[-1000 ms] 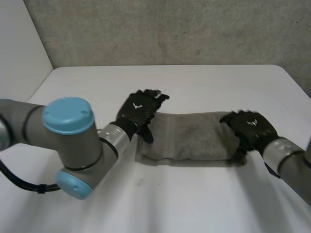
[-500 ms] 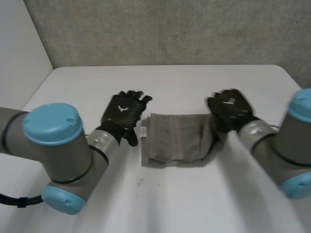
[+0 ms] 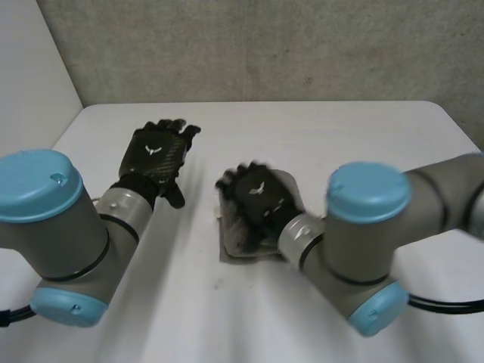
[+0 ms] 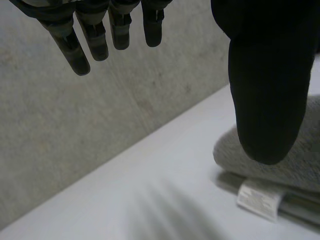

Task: Fold the towel.

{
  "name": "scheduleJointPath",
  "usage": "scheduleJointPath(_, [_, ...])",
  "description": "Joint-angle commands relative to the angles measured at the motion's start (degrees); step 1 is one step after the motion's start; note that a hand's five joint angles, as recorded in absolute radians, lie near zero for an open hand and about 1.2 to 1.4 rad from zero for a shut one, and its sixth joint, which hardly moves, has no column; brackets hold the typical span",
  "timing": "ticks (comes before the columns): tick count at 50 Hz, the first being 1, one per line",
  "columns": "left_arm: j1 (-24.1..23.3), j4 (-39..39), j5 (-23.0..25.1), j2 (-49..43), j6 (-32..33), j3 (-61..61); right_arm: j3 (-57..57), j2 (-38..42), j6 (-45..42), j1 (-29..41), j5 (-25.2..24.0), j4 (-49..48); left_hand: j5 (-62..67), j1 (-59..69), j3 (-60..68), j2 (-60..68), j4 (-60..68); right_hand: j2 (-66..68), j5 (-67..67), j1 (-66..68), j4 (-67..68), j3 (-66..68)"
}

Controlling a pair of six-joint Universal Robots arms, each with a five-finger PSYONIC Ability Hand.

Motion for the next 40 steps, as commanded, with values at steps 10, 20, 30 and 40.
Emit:
scheduleJointPath(10, [-5.94,-5.55,0.63,-12.81,-12.79,17.52,4.11,-11.63,15.12,-14.04,-0.17,3.50,-1.42,0.02,0.67,0.75,0.64,-4.85,-5.56,-2.76,-4.49,-4.45])
scheduleJointPath(20, [-7.09,-12.87,2.04,-24.87,-13.95,22.91,-1.59,3.11,15.03,-15.44,-5.17,9.83,-1.42,0.02,0.67,0.75,0.64,-4.85,-5.56,-2.76,-4.49,-4.45])
scheduleJointPath(30, [-6.39,-14.18,1.78,-23.30,-13.33,21.50,-6.07,6.31,14.42,-14.74,-5.18,10.44,-1.64,-0.20,0.46,0.54,0.43,-4.85,-5.56,-2.76,-4.49,-4.45])
scheduleJointPath(40, [-4.89,-17.88,1.78,-8.96,-13.24,22.55,-8.89,-10.75,15.38,-16.85,-1.75,10.35,-1.59,-0.15,0.50,0.58,0.47,-4.85,-5.56,-2.76,-4.49,-4.45])
